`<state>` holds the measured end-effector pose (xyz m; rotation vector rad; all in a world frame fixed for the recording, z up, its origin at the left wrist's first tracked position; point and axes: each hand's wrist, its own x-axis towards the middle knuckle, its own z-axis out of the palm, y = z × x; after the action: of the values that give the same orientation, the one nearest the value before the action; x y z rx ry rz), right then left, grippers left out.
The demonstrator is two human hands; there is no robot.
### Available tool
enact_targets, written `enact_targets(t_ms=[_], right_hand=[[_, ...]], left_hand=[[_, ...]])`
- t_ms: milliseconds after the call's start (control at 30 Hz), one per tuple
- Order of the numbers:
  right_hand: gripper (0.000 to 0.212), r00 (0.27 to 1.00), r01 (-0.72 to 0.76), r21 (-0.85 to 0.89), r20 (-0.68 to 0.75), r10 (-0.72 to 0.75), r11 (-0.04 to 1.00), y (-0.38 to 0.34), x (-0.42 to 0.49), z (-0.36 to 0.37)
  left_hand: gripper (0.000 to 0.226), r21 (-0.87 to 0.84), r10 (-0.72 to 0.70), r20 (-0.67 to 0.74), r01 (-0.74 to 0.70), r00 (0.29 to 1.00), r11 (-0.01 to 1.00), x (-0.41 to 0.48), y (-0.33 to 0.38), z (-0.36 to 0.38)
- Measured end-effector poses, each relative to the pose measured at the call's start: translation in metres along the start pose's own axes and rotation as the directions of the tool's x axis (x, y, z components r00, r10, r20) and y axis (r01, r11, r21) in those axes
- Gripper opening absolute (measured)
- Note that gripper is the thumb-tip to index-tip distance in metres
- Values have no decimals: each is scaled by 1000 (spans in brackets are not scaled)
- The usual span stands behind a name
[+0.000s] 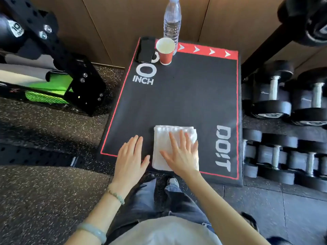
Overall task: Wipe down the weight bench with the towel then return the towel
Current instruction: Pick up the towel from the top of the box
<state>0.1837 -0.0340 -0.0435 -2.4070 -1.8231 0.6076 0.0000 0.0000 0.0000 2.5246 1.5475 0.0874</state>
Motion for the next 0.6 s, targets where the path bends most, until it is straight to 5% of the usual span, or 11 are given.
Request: enact_targets(t_ms=[300, 600], right_hand=[[73, 960, -27, -120, -278, -8, 992, -27, 14, 22], [27, 828, 69, -20, -557, -68, 997, -34, 12, 34]], left_hand=[[67, 5, 185, 38, -186, 982, 983, 36, -37, 2], [65, 3, 354, 68, -355, 933, 935, 50, -57, 3]])
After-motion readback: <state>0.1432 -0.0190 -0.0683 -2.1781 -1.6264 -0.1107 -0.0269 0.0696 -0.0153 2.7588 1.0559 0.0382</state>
